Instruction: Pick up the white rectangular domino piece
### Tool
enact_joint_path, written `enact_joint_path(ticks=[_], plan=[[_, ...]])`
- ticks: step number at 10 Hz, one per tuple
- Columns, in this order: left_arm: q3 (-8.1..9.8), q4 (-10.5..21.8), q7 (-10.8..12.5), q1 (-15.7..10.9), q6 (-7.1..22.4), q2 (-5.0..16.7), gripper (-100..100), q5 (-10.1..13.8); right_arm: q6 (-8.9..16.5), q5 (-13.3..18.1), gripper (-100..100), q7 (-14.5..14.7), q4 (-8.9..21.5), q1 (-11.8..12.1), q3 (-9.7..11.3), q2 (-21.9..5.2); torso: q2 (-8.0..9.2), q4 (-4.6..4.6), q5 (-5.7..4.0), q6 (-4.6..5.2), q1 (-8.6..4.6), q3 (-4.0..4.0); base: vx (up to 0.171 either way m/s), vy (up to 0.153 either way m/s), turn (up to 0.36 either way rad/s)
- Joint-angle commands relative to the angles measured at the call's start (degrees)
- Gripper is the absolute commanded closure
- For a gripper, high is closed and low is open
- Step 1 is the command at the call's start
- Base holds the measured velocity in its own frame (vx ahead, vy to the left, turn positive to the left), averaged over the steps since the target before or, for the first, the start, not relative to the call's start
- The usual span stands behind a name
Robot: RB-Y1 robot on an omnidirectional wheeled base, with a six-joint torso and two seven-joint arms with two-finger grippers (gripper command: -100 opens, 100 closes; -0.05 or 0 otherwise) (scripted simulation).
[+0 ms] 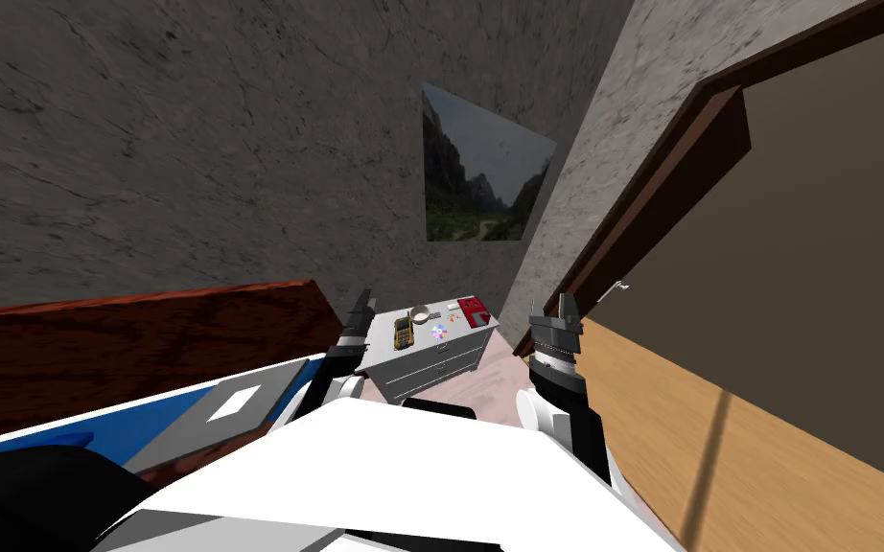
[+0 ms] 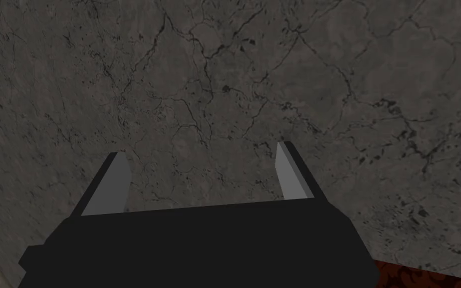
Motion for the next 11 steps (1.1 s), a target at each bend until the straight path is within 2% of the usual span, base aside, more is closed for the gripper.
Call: enact_joint_path(ticks=[1, 6, 11], plan=[[0.68, 1.2, 0.5, -1.5, 0.3, 2.2, -100, 0.6, 0.0, 0.0, 0, 0.0, 0.0, 0.0, 0.0, 0.0, 0.00, 0.00, 0.00, 0.00, 0.00, 0.00, -0.014, -0.031, -0.172], [3.99, 7.1, 2.8, -8.0, 2.8, 7.9, -100, 3.0, 0.0, 0.0, 0, 0.0, 0.0, 0.0, 0.0, 0.0, 0.03, 0.01, -0.06, 0.03, -0.26, 0.02, -0.010, -0.065, -0.182], [9.69, 16.7, 6.3, -17.1, 9.0, 14.0, -100, 6.3, 0.0, 0.0, 0, 0.0, 0.0, 0.0, 0.0, 0.0, -0.04, -0.01, -0.08, 0.03, -0.35, -0.02, 0.009, -0.092, -0.274]])
